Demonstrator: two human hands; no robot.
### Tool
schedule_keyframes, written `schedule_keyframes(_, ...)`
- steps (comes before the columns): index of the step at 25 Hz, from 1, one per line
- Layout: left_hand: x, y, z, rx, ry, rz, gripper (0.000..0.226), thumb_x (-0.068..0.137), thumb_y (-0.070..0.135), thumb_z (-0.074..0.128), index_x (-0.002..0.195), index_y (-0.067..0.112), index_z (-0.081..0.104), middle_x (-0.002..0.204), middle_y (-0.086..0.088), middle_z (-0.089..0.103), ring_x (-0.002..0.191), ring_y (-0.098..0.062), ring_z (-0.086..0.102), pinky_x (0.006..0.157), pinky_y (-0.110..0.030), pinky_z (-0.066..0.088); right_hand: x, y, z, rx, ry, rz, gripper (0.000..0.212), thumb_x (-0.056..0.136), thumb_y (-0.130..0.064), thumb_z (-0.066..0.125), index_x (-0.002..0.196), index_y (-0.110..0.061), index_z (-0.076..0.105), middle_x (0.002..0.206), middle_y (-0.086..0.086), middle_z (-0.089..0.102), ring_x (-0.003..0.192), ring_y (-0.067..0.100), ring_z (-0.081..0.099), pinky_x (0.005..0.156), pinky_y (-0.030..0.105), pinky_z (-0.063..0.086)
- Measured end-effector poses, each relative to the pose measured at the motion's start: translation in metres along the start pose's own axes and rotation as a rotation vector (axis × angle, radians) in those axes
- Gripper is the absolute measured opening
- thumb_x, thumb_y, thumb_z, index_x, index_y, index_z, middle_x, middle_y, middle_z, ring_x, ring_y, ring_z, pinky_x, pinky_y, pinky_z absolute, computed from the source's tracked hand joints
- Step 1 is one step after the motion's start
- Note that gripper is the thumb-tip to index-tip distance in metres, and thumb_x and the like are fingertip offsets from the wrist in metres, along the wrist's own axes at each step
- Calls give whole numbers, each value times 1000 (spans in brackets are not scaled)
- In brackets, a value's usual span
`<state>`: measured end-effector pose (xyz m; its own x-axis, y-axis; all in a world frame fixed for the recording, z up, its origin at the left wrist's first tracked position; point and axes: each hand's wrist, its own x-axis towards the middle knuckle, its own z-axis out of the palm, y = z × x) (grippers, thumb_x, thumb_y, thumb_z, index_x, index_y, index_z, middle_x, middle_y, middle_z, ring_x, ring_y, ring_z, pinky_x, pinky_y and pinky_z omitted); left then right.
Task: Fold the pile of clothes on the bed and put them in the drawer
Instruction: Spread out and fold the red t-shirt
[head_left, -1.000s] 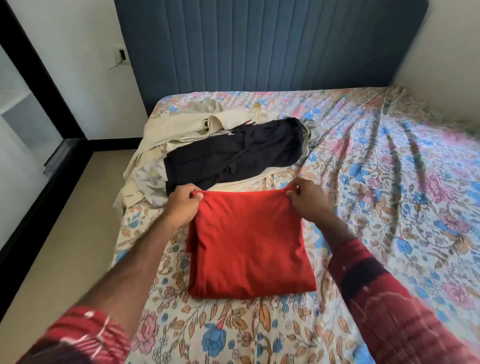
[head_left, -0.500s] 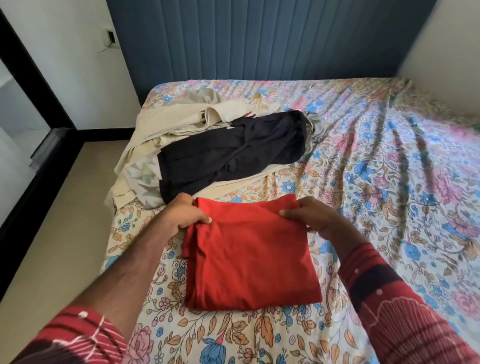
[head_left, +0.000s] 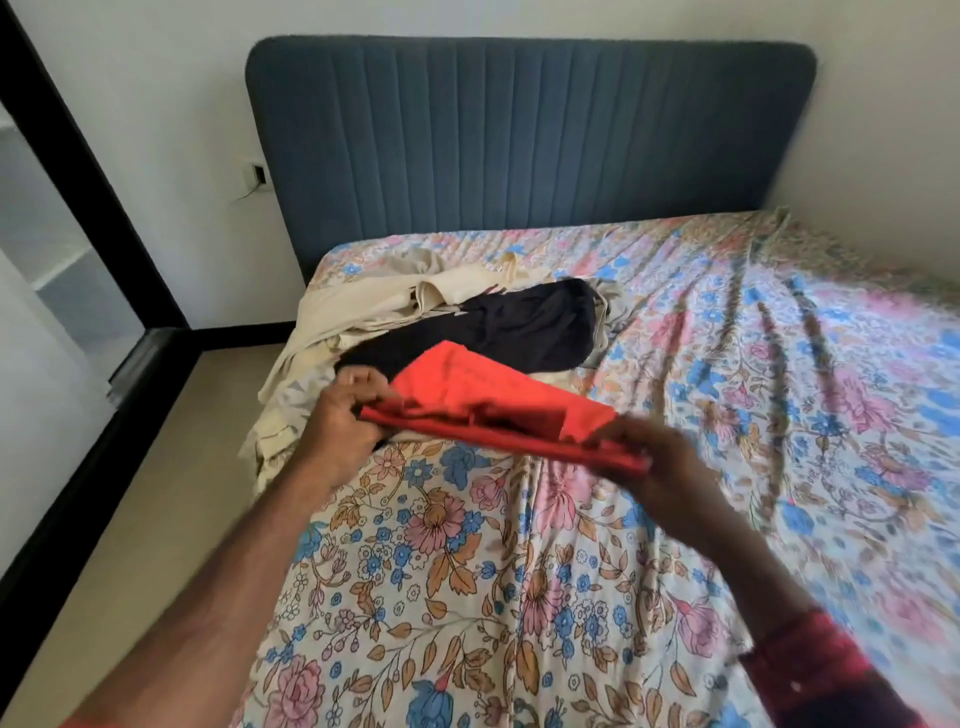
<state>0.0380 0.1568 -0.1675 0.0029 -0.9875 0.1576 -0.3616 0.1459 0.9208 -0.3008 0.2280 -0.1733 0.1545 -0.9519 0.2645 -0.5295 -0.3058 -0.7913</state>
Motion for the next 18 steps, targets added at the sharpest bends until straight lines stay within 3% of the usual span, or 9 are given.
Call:
schedule_keyframes(3,-75,-82,3,184,-180,-130,60,71,-30,69,65,30,75,99,2,52,99,-26,56,76,-9,49,-71,43,58,-205,-120,31,32,72,-13,90,84,-39,74,105,-18,70,101,-9,62,82,34,57)
schedule_keyframes(6,-125,-114,1,158,-220,-266,46,79,-23,68,80,22,77,117,0,55,107,-20,58,76,-14,55,-112,74,84,-329,-142,91,41,75,-18,81,90,-55,72,132,-31,56,123,0,54,96,44,54)
schedule_keyframes(9,-122,-104,-3,50,-118,-352,32,92,-9,57,102,19,68,116,-6,64,100,-25,65,80,-39,59,-109,59,68,-25,-8,318,58,78,16,63,96,-38,74,136,-21,57,112,2,64,67,24,60)
schedule_keyframes(10,-115,-99,-2,26,-59,-404,22,97,3,56,108,20,63,113,-9,66,96,-30,67,82,-48,58,-105,52,63,40,115,434,50,81,15,58,103,-28,71,128,-10,64,103,8,68,61,26,59)
schedule_keyframes(11,-106,-92,2,69,-16,-450,9,101,18,55,109,19,59,108,-10,67,92,-32,68,82,-49,57,-99,51,62,62,196,563,37,88,5,57,113,-21,67,118,-1,68,93,15,71,65,33,61)
schedule_keyframes(12,-98,-87,8,197,10,-485,19,103,34,54,105,16,58,101,-8,67,87,-31,66,79,-45,55,-93,50,65,79,212,669,30,96,-8,58,125,-13,61,112,5,68,89,20,71,73,39,63)
schedule_keyframes(14,-85,-79,23,362,4,-534,43,100,52,55,87,11,54,84,-5,60,76,-25,57,71,-35,44,-81,47,75,79,127,797,50,98,-33,62,137,-3,50,117,11,66,96,27,70,83,45,63)
schedule_keyframes(16,-76,-72,36,314,-52,-590,47,95,54,63,87,7,60,88,-6,63,83,-25,60,78,-36,47,-65,42,83,143,75,868,51,93,-38,70,125,-1,56,118,16,68,95,28,71,80,44,64)
schedule_keyframes(18,-73,-66,42,263,-130,-641,38,92,45,70,98,7,68,100,-10,71,93,-29,66,84,-40,52,-50,31,87,260,47,901,42,90,-32,77,116,-2,63,112,12,71,84,21,70,64,31,63)
